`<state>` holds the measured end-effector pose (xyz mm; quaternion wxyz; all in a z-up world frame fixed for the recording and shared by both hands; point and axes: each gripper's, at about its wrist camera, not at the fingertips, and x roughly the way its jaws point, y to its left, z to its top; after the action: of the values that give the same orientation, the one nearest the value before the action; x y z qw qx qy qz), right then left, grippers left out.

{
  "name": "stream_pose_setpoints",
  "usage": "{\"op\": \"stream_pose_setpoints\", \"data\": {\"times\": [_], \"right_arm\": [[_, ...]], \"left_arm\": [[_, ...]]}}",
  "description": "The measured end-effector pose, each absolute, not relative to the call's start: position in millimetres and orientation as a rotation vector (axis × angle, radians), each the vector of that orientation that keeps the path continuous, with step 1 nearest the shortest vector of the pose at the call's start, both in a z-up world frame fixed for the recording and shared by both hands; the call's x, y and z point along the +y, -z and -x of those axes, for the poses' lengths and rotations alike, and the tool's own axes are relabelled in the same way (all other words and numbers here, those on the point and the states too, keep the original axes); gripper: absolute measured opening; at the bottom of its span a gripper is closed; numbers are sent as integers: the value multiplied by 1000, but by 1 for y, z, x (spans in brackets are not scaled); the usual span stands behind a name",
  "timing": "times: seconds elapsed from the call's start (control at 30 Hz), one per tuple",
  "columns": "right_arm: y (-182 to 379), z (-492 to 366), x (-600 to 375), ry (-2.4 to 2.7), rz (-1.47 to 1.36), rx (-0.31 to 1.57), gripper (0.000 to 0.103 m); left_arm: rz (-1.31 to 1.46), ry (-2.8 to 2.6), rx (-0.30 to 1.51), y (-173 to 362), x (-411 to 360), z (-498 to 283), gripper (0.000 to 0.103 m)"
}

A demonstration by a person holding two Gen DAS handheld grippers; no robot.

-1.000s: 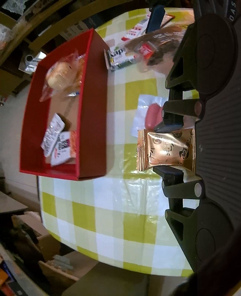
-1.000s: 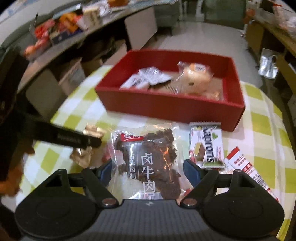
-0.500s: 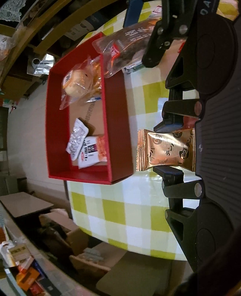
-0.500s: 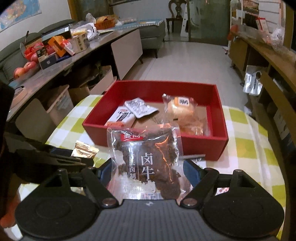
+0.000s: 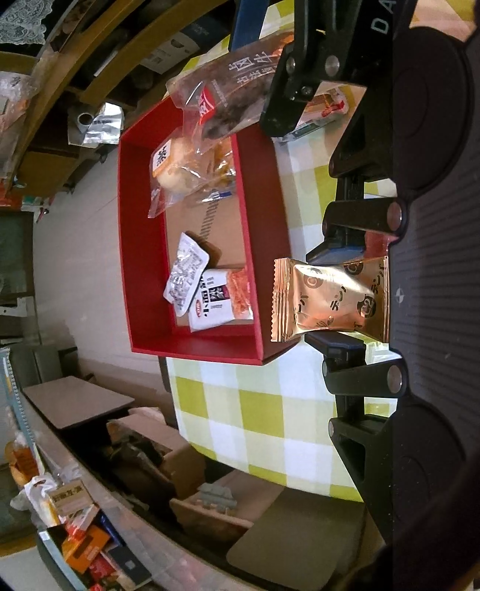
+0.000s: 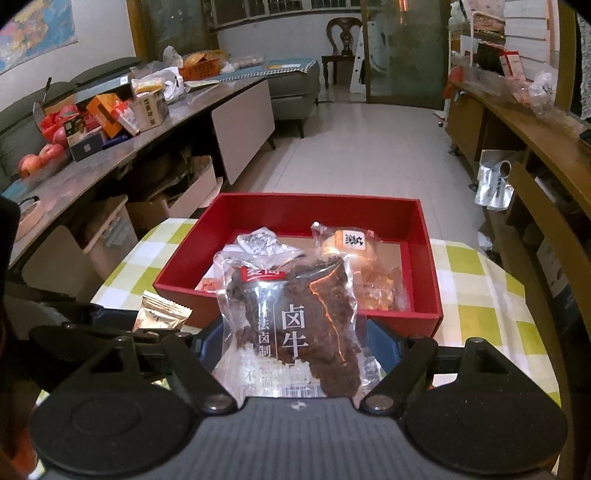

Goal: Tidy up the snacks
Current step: 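Drop the gold wrapper into the red box with the left tool while the right tool carries the beef pack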

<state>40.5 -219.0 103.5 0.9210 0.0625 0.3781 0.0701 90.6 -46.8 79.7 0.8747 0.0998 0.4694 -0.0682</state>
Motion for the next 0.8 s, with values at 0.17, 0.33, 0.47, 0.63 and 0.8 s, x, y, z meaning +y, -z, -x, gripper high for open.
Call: {"op": "stream_pose_setpoints", "data": {"times": [0.17,0.33,0.47,0.63,0.8], "right_arm": [[-106,-45,-222,-131,-149,763,84],[-108,-48,-223,-125,-156,754,84],[-109,-49,-224,-120,-163,749,84],[-110,-50,-226,-111,-169,745,84],[-111,-53,-227,-103,-181,737,84]], "left_arm": [[-200,132,961,-85,-48,-95,46],[-194,126,951,-88,-50,-98,46],[-196,124,943,-90,-51,-98,46],[-196,123,937,-91,-53,-99,46],[-190,122,929,-93,-53,-102,46]]}}
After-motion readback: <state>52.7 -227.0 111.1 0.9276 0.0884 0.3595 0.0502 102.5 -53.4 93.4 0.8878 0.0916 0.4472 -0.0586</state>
